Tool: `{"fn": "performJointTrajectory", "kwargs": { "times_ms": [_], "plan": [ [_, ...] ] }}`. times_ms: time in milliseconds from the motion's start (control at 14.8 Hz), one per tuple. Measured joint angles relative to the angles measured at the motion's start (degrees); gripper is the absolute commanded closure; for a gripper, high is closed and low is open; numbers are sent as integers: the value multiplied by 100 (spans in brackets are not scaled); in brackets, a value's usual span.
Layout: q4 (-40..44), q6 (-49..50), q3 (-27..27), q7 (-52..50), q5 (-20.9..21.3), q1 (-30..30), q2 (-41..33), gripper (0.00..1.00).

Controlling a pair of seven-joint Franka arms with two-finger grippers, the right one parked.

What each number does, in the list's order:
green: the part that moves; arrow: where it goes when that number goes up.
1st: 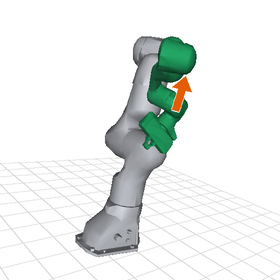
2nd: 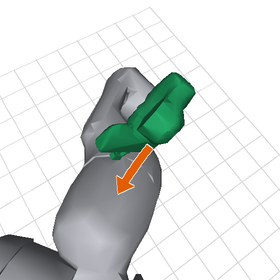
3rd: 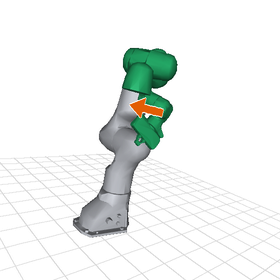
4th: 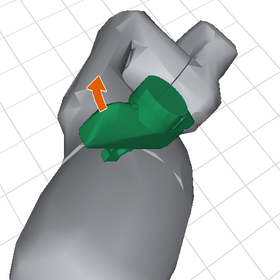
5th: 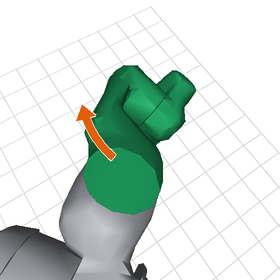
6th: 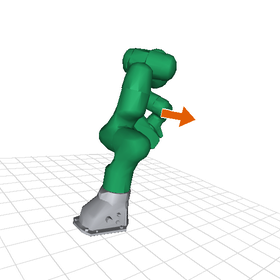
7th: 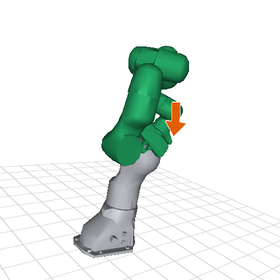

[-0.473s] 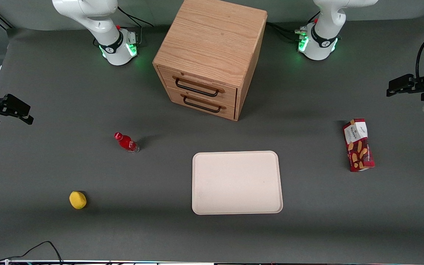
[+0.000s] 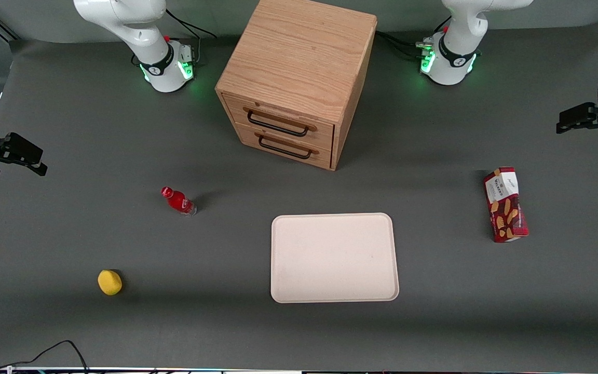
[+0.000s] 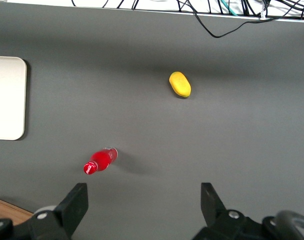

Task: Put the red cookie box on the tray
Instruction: 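Lower the open left gripper over the red shortbread box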

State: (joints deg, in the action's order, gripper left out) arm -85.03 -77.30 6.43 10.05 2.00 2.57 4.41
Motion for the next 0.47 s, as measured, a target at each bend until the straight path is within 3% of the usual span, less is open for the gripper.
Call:
{"fn": "performJointTrajectory", "kwargs": {
  "times_ms": [203, 473],
  "plan": [
    [-382, -922, 225, 10, 31, -20, 378, 0],
    [-1832, -3173, 267, 22, 33, -31, 993, 0]
  ]
}}
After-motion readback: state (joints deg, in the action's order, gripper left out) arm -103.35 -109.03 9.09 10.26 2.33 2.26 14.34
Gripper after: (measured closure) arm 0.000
